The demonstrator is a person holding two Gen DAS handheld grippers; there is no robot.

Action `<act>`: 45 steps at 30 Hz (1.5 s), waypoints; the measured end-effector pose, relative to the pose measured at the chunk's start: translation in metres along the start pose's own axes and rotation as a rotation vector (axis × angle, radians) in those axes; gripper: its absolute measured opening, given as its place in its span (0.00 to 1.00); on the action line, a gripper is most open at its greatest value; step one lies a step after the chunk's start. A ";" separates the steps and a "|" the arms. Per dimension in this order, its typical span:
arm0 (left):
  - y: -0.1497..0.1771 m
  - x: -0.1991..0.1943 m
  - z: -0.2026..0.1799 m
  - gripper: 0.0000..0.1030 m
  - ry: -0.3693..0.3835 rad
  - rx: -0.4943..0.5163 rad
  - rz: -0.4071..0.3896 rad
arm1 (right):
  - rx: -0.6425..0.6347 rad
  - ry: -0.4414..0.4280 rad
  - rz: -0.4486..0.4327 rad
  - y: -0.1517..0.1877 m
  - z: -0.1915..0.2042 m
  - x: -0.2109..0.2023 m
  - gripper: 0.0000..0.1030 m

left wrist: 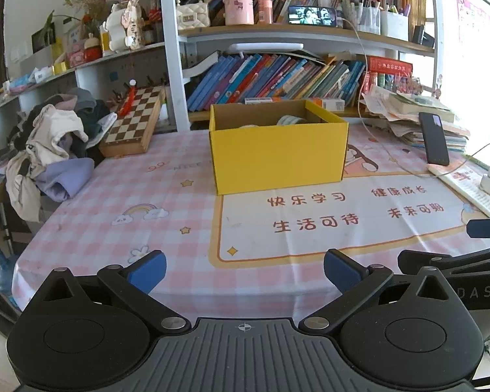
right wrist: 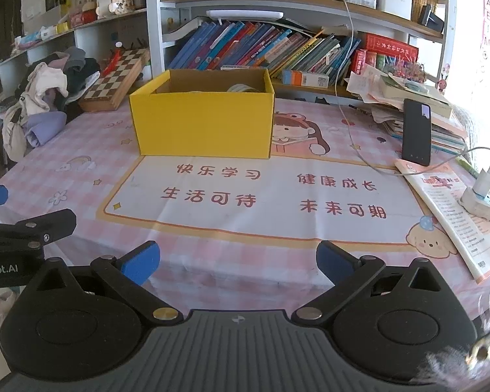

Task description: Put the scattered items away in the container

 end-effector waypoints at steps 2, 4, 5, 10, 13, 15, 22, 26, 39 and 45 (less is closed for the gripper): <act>0.000 0.000 0.000 1.00 0.002 0.000 -0.001 | 0.003 0.003 0.002 0.000 0.000 0.000 1.00; 0.000 0.000 0.000 1.00 0.003 0.001 0.000 | 0.004 0.006 0.003 0.000 0.000 0.000 1.00; 0.001 0.000 0.000 1.00 0.004 0.000 0.002 | 0.004 0.006 0.004 0.001 0.001 0.000 1.00; 0.002 0.000 0.001 1.00 0.008 -0.006 0.012 | 0.001 0.008 0.009 0.003 0.002 -0.001 1.00; 0.003 0.000 0.001 1.00 0.007 -0.006 0.018 | 0.002 0.010 0.014 0.004 0.002 0.000 1.00; 0.003 -0.001 0.001 1.00 0.006 -0.005 0.017 | 0.002 0.012 0.017 0.004 0.002 0.000 1.00; 0.003 -0.003 0.002 1.00 0.003 -0.005 0.007 | 0.010 0.014 0.020 0.004 0.001 0.001 1.00; 0.002 -0.002 0.002 1.00 0.010 -0.013 0.011 | 0.008 0.013 0.021 0.004 0.001 0.000 1.00; 0.004 -0.001 -0.003 1.00 0.011 0.000 0.020 | 0.007 0.011 0.023 0.006 0.000 0.000 1.00; 0.003 -0.003 -0.003 1.00 0.013 0.002 0.011 | 0.003 0.013 0.018 0.005 0.000 0.000 1.00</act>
Point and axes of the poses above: each gripper's, at about its wrist camera, not at the fingertips, and x roughly the way its jaws point, z to its left, y to its underside, the point moved 1 cm from there along x, roughly the way its jaws point, and after that the axes turned 1 degree about z, right-handed, at the moved point
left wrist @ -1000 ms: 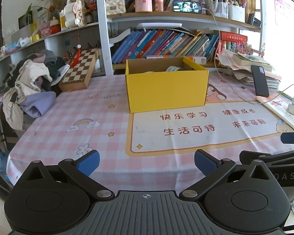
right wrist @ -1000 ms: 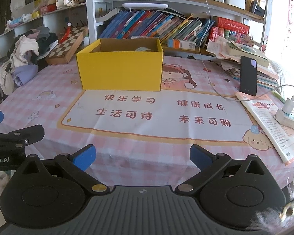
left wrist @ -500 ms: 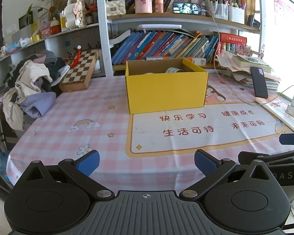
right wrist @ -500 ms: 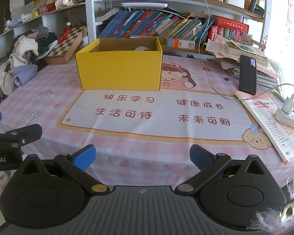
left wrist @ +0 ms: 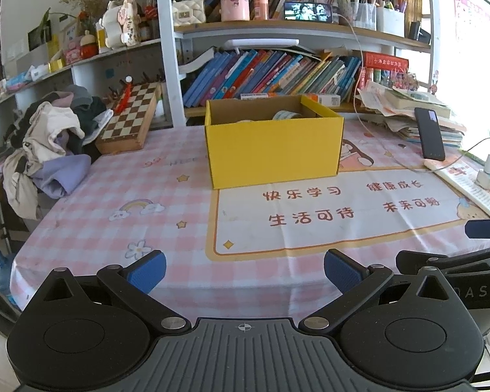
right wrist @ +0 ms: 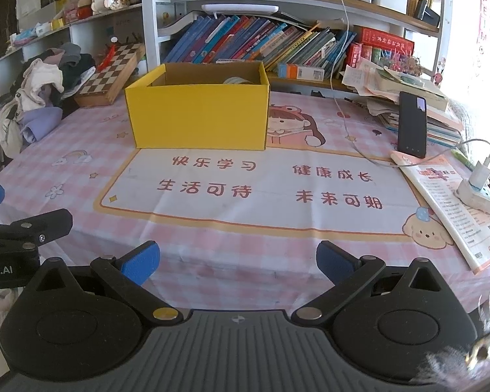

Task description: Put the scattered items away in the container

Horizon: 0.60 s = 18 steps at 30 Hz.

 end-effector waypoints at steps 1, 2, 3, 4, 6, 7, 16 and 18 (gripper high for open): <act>0.000 0.000 0.000 1.00 -0.001 0.000 -0.002 | -0.001 0.000 -0.001 0.000 0.000 0.000 1.00; 0.000 0.000 0.000 1.00 -0.002 0.000 -0.003 | -0.003 0.000 -0.003 0.000 0.000 -0.001 1.00; 0.000 0.000 0.000 1.00 -0.002 0.000 -0.001 | -0.003 -0.001 -0.004 0.000 0.000 -0.001 1.00; 0.000 0.000 0.000 1.00 -0.002 0.000 0.002 | -0.003 -0.001 -0.004 0.000 -0.001 -0.001 1.00; 0.001 0.001 0.000 1.00 -0.001 0.000 0.006 | -0.004 -0.002 -0.001 0.000 -0.001 0.000 1.00; 0.001 0.001 0.000 1.00 -0.001 0.001 0.006 | -0.005 -0.003 -0.001 0.000 -0.001 0.000 1.00; 0.000 -0.001 -0.003 1.00 0.000 0.013 -0.003 | -0.002 0.001 -0.008 0.003 0.003 -0.003 1.00; 0.001 0.000 -0.003 1.00 0.001 0.014 -0.002 | -0.003 0.002 -0.009 0.004 0.003 -0.004 1.00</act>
Point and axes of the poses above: each gripper's, at about its wrist camera, not at the fingertips, and x roughly the way its jaws point, z to its left, y to its underside, the point moved 1 cm from there along x, roughly the way its jaws point, and after that the axes turned 1 degree about z, right-handed, at the moved point
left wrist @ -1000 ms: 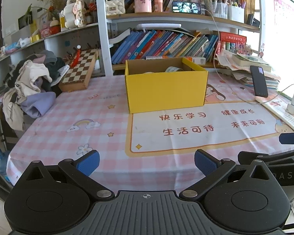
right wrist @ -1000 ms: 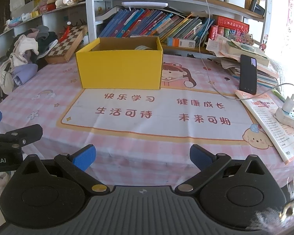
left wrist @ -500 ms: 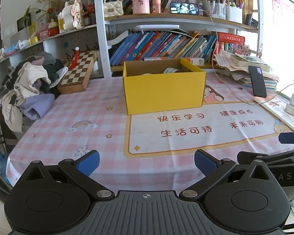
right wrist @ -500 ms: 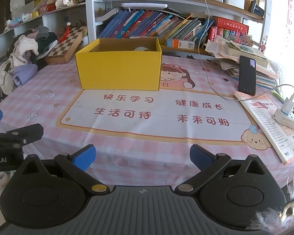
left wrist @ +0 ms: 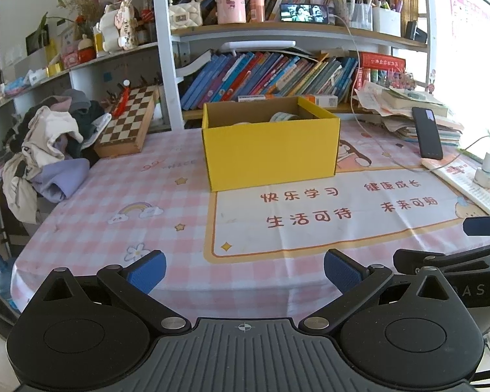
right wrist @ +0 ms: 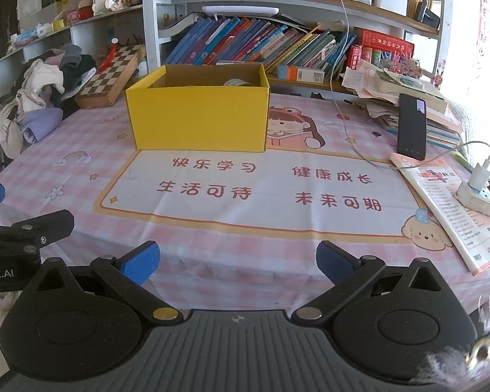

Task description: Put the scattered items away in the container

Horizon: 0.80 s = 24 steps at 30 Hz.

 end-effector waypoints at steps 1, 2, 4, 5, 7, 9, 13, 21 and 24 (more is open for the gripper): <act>0.000 0.000 0.000 1.00 0.000 0.000 0.001 | 0.000 0.000 0.000 0.000 0.000 0.000 1.00; 0.000 0.000 0.000 1.00 0.000 0.001 0.001 | 0.000 0.001 0.000 0.001 0.000 -0.001 1.00; 0.000 0.000 -0.001 1.00 0.000 0.003 0.000 | 0.000 0.002 0.000 0.001 0.000 -0.001 1.00; 0.000 -0.001 -0.001 1.00 0.000 0.004 -0.001 | 0.000 0.002 0.000 0.000 -0.001 -0.001 1.00; 0.001 -0.001 -0.001 1.00 -0.002 0.006 -0.003 | -0.001 0.001 0.000 0.001 -0.001 -0.002 1.00; 0.001 -0.001 -0.001 1.00 -0.001 0.006 -0.002 | 0.000 0.001 0.000 0.001 0.000 -0.002 1.00; 0.000 -0.001 0.000 1.00 -0.002 0.005 -0.001 | 0.000 0.001 0.001 0.000 0.000 -0.002 1.00; 0.000 0.000 -0.001 1.00 -0.001 0.004 -0.002 | -0.004 -0.001 0.008 -0.001 -0.003 0.000 1.00; 0.001 0.002 0.000 1.00 0.002 -0.002 0.006 | -0.001 -0.001 0.009 -0.001 -0.004 0.000 1.00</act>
Point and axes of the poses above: each gripper's, at about its wrist camera, not at the fingertips, and x roughly the way its jaws point, z to its left, y to its underside, the point moved 1 cm from there along x, roughly the way its jaws point, and after that the axes turned 1 degree about z, right-handed, at the moved point
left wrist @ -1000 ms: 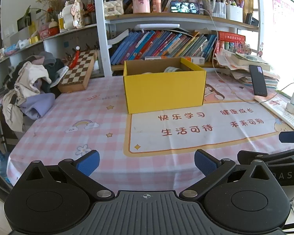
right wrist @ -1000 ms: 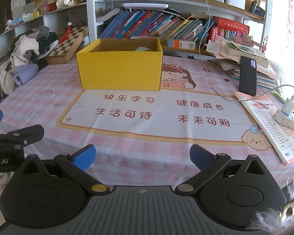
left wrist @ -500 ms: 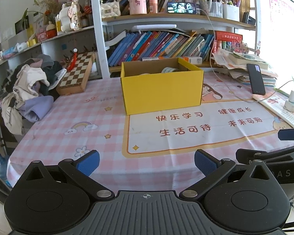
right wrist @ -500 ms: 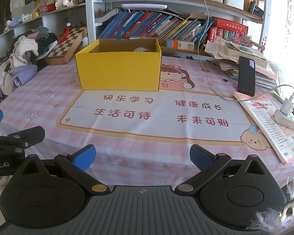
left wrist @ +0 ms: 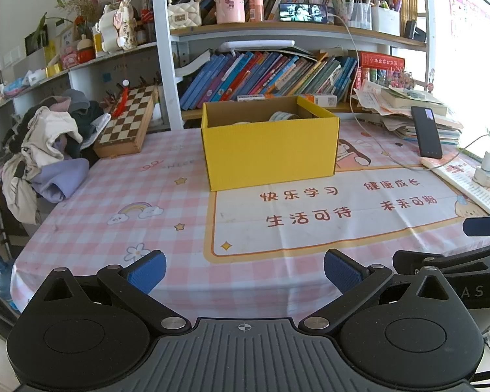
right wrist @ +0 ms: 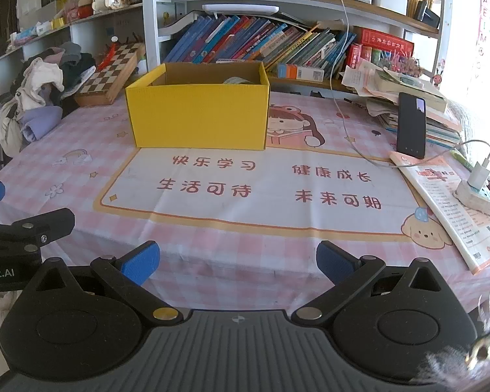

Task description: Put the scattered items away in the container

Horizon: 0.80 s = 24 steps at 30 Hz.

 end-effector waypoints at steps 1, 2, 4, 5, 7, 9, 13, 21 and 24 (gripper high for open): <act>0.000 0.000 0.000 1.00 0.001 -0.001 0.002 | 0.001 0.000 0.001 0.000 0.000 0.000 1.00; 0.000 0.001 0.000 1.00 0.001 -0.001 0.003 | 0.002 0.001 0.001 0.000 0.000 0.000 1.00; 0.001 0.001 0.000 1.00 0.001 0.000 0.005 | 0.003 0.001 0.001 0.000 0.000 0.000 1.00; 0.001 0.001 0.000 1.00 0.000 0.001 0.004 | 0.003 0.001 0.002 0.000 0.000 0.000 1.00; 0.001 0.001 0.001 1.00 0.000 0.002 0.004 | 0.004 0.002 0.002 0.000 0.001 0.000 1.00; 0.001 0.001 0.001 1.00 -0.001 0.003 0.002 | 0.004 0.002 0.003 0.000 0.001 0.001 1.00; 0.001 0.001 0.001 1.00 -0.001 0.004 0.002 | 0.003 0.001 0.004 0.000 0.001 0.001 1.00; 0.000 0.001 0.002 1.00 0.000 0.003 0.006 | 0.005 0.001 0.007 -0.001 0.001 0.003 1.00; 0.000 0.002 0.003 1.00 0.000 0.000 0.008 | 0.006 0.001 0.009 -0.002 0.001 0.004 1.00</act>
Point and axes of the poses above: each gripper's, at about its wrist camera, not at the fingertips, and x roughly the way its jaws point, z to its left, y to its underside, the point moved 1 cm from there along x, roughly the way its jaws point, and after that the axes turned 1 degree about z, right-handed, at the moved point
